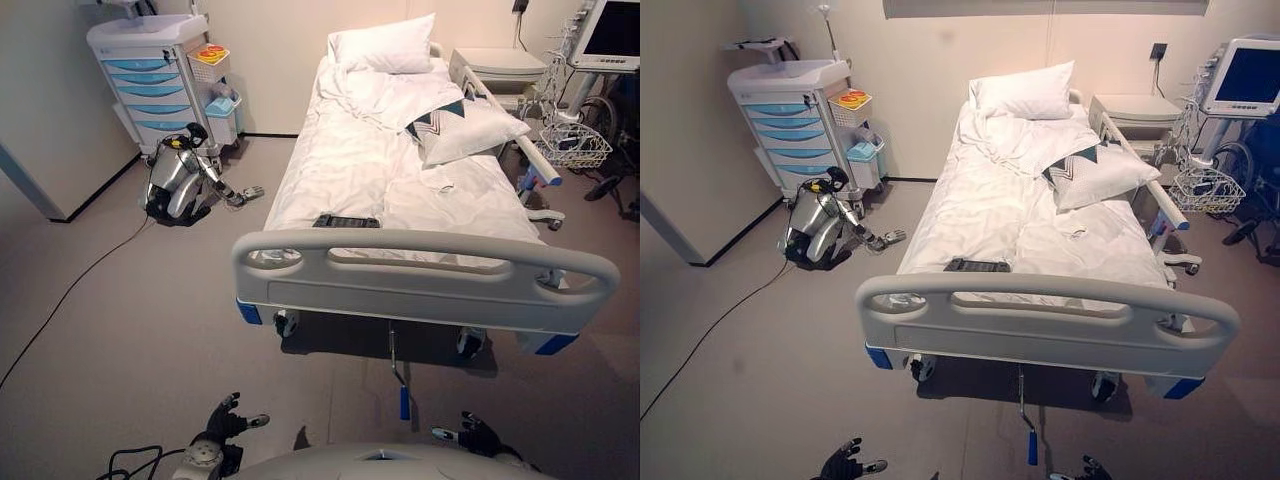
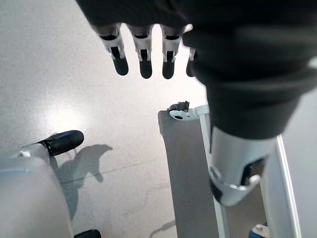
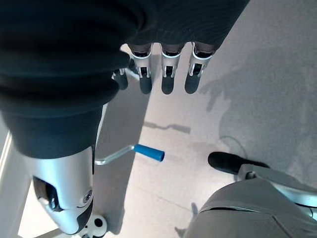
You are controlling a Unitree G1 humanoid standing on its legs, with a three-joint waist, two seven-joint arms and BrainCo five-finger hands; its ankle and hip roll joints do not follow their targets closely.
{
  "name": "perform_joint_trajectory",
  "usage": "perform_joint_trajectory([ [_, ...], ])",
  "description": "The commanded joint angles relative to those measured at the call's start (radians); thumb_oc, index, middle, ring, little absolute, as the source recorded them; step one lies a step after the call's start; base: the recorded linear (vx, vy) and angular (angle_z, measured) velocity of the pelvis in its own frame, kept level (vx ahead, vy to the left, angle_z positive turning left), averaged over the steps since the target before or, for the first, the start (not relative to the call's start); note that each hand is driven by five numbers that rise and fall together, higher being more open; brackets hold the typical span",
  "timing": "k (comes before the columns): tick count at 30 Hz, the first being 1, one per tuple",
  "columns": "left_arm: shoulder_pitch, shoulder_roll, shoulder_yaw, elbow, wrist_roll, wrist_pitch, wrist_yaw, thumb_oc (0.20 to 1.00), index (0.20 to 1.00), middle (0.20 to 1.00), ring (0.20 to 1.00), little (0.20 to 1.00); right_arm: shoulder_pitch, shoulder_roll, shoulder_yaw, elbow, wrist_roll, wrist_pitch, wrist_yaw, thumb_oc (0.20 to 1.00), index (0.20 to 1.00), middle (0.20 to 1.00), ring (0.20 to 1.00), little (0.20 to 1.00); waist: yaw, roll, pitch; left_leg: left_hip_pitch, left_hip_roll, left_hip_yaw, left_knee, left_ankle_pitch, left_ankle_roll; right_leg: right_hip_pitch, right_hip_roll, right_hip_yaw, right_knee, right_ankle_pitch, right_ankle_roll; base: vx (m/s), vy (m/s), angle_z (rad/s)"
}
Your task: Raise the hospital bed
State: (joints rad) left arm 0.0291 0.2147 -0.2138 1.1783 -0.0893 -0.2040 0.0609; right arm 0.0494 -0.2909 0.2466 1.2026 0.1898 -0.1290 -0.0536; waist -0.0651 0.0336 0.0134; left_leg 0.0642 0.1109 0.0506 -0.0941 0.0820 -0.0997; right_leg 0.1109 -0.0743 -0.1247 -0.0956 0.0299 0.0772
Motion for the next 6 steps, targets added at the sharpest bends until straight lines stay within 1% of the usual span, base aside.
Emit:
perform_joint_trajectory([
  [1, -0.089, 0.002, 0.004, 0.055, 0.053, -0.02, 0.001, 1.0, 1.0, 1.0, 1.0, 1.0, -0.075, 0.024, -0.004, 0.032, -0.032, -0.006, -0.019, 1.0, 1.0, 1.0, 1.0, 1.0, 0.011, -0.05, 0.042, 0.092, -0.056, 0.022, 0.007, -0.072, 0.028, 0.007, -0.053, -0.017, 0.012, 0.036, 0.099, 0.0, 0.0, 0.0],
  [6, -0.094, 0.0, -0.019, 0.038, 0.06, -0.028, 0.0, 1.0, 1.0, 1.0, 1.0, 1.0, -0.074, 0.028, 0.007, 0.03, -0.038, -0.007, -0.023, 1.0, 1.0, 1.0, 1.0, 1.0, 0.009, -0.051, 0.04, 0.093, -0.056, 0.019, 0.007, -0.073, 0.028, 0.011, -0.052, -0.018, 0.011, 0.034, 0.099, 0.0, 0.0, 0.0],
])
